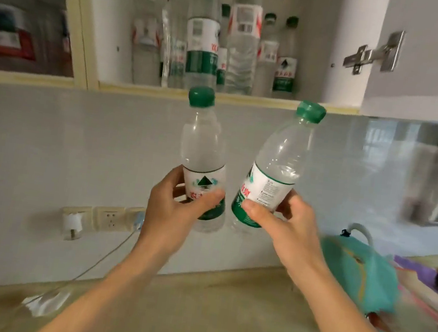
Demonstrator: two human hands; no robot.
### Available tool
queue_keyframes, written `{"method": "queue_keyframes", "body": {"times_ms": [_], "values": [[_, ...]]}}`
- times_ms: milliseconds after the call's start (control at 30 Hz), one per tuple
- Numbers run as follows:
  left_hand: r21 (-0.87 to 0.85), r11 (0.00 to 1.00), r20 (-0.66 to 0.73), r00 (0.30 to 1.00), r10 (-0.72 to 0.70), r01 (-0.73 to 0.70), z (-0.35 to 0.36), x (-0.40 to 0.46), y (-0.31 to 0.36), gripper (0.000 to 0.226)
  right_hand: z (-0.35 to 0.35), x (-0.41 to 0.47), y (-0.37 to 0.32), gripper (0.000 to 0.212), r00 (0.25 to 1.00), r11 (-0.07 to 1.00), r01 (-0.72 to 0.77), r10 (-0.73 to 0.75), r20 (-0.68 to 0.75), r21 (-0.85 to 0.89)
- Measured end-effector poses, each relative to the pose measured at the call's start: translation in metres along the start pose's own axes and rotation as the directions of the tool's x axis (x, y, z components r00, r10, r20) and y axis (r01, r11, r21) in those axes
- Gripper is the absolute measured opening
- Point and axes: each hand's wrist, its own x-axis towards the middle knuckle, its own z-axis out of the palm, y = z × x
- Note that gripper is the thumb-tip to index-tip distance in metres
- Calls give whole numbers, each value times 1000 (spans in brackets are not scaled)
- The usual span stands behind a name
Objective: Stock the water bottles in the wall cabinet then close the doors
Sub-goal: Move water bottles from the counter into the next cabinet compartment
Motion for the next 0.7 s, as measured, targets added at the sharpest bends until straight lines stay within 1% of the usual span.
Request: {"method": "queue_keyframes", "body": {"times_ms": [100, 200, 300, 367, 433, 500, 567, 633, 700], "values": [[-34, 990, 27, 990, 137, -136, 8, 32, 55, 34, -16, 35, -60, 33, 989, 990, 140, -140, -47, 2], [-84, 972, 41, 974, 225, -221, 14, 62, 103, 36, -27, 70, -108, 42, 965, 972, 237, -234, -116, 7], [-85, 954, 5, 958, 288, -286, 20, 93, 139, 31, -31, 107, -142, 45, 951, 961, 275, -276, -142, -28], [-62, 950, -31, 952, 305, -306, 22, 114, 153, 29, -31, 129, -156, 47, 945, 957, 278, -288, -155, -86], [-1, 954, -51, 952, 300, -301, 24, 134, 161, 28, -32, 151, -162, 48, 945, 954, 265, -285, -158, -139], [82, 961, -73, 960, 270, -264, 25, 153, 163, 31, -34, 171, -164, 49, 957, 958, 224, -251, -145, -180], [152, 968, -125, 968, 219, -199, 27, 168, 161, 35, -36, 186, -162, 42, 971, 956, 176, -207, -117, -235], [180, 974, -172, 970, 172, -141, 27, 180, 154, 32, -37, 198, -154, 39, 979, 953, 147, -179, -102, -265], [179, 978, -178, 974, 140, -108, 27, 191, 147, 25, -37, 207, -145, 41, 980, 947, 136, -171, -99, -290]]}}
